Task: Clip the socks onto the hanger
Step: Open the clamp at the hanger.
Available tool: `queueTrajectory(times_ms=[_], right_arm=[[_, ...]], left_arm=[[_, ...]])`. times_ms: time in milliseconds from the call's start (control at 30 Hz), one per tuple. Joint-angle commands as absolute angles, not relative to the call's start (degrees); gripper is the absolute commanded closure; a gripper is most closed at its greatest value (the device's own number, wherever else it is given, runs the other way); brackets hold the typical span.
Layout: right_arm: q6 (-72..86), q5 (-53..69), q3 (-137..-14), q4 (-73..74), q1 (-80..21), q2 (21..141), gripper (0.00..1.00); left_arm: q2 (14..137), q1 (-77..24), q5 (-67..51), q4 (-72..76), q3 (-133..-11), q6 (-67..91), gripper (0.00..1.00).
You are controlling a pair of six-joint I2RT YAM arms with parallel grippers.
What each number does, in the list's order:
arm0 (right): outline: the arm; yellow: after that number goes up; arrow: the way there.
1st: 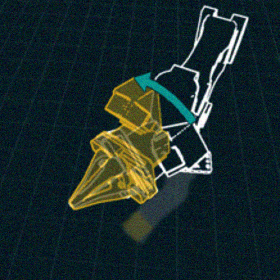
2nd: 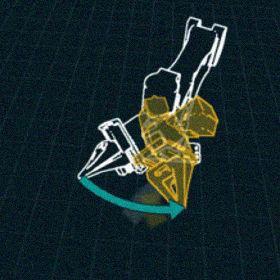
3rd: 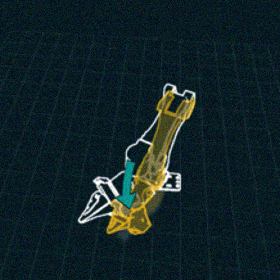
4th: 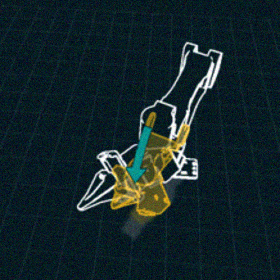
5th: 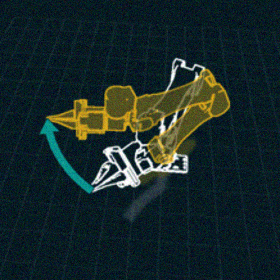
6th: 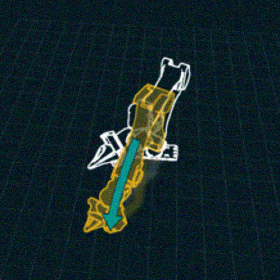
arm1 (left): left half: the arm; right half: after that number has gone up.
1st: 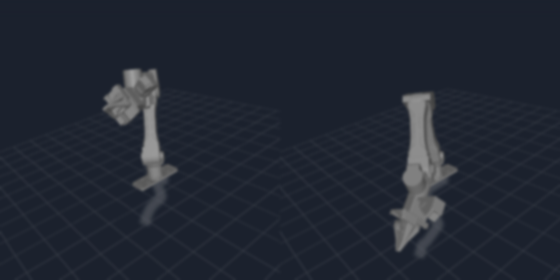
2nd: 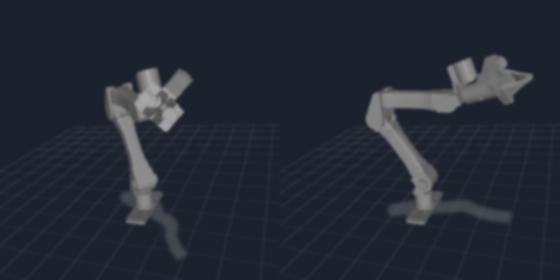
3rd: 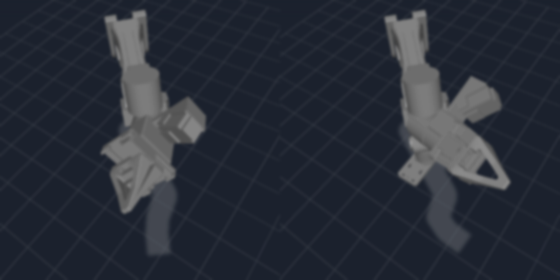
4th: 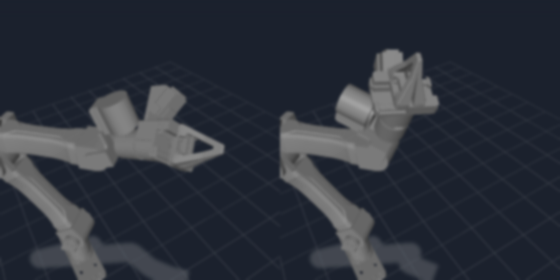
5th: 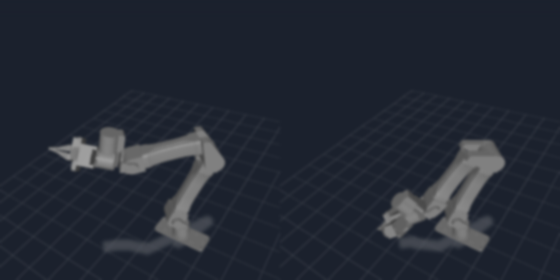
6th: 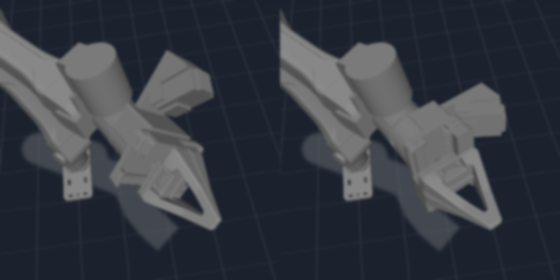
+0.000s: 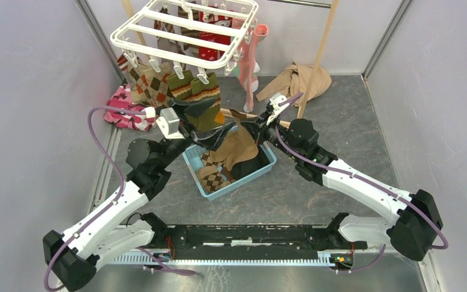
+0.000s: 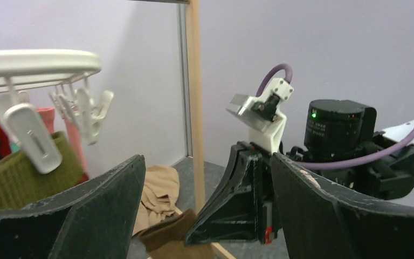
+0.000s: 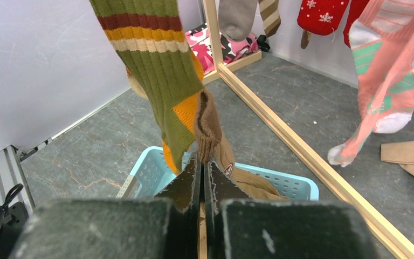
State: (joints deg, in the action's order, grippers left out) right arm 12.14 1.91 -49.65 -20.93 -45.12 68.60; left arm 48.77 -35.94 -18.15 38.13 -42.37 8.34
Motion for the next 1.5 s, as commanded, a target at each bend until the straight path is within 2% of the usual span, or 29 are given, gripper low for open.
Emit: queueTrajectory(times_ms=[0,300,433,867,1133,1467], right_arm=[[12.4,1.7,-50.5,-21.3,-44.4,67.9,1.0],[12.7,1.2,-48.0,-21.1,-43.0,65.3,1.0],[12.6,1.3,-47.8,-21.1,-42.8,65.1,1.0],[12.3,1.4,-46.9,-21.2,-41.7,64.2,1.0],[12.1,1.5,-46.6,-21.3,-41.3,63.7,1.0],[12.0,1.8,-46.4,-21.1,-40.6,63.0,1.0]], left_arm=[[52.6,-40.7,-9.4,35.3,-48.6,1.1,0.09],[64.6,-41.7,2.7,37.7,-55.6,-7.4,0.08],[69.0,-41.7,4.4,41.3,-56.9,-8.8,0.08],[73.8,-41.8,13.1,51.6,-56.6,-12.4,0.04],[72.0,-41.7,14.4,52.2,-55.2,-12.8,0.04],[74.2,-41.8,9.9,55.6,-55.8,-10.4,0.06]])
